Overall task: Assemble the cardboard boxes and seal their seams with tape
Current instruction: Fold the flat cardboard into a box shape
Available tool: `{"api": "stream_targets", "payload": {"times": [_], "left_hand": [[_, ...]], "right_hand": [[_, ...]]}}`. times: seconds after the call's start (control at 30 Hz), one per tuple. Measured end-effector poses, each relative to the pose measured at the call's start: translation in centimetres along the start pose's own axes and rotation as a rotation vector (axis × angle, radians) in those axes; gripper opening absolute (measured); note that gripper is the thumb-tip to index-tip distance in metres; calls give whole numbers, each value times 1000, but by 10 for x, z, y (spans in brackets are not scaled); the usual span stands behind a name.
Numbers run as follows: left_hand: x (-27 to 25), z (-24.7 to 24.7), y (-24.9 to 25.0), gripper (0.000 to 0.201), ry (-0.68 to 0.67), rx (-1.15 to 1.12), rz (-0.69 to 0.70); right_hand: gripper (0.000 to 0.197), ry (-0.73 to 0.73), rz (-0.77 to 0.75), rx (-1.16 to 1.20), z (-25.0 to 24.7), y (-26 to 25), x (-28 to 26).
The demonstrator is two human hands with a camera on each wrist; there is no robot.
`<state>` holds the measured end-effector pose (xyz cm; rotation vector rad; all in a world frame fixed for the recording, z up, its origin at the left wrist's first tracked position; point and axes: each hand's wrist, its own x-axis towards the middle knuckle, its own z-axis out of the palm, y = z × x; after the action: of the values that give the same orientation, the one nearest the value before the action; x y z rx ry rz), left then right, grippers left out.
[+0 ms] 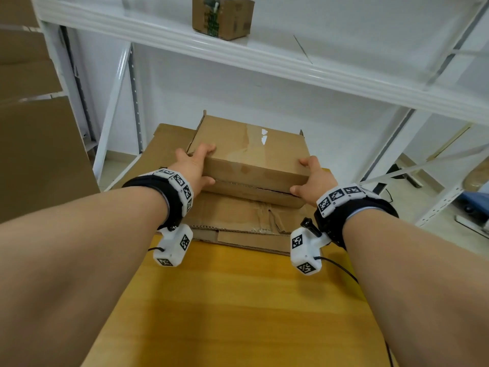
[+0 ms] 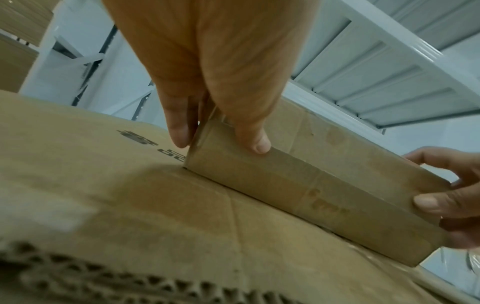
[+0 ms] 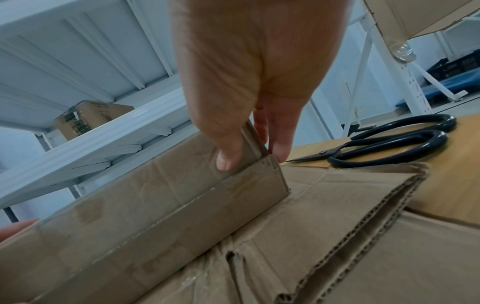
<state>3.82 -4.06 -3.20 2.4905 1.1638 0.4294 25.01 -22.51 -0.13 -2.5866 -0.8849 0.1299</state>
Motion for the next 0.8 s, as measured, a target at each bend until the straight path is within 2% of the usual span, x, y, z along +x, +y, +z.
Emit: {"api": "stream_targets", "payload": {"times": [0.1, 0.2, 0.37, 0.57, 0.8], "left_hand": [[5, 3, 2, 65, 5, -23, -27], [9, 4, 1, 63, 16, -30, -38], [9, 2, 0, 64, 36, -64, -19], [9, -23, 4, 68, 65, -192, -19], [8, -86, 25, 66, 141, -394, -19]], "right_hand": [[89, -56, -13, 79, 4, 4, -4], [105, -48, -26, 27, 11, 4, -7], [91, 89, -18, -19, 21, 1, -5], [88, 59, -65, 8, -6, -3, -6], [79, 64, -157, 214, -47, -11, -25]]}}
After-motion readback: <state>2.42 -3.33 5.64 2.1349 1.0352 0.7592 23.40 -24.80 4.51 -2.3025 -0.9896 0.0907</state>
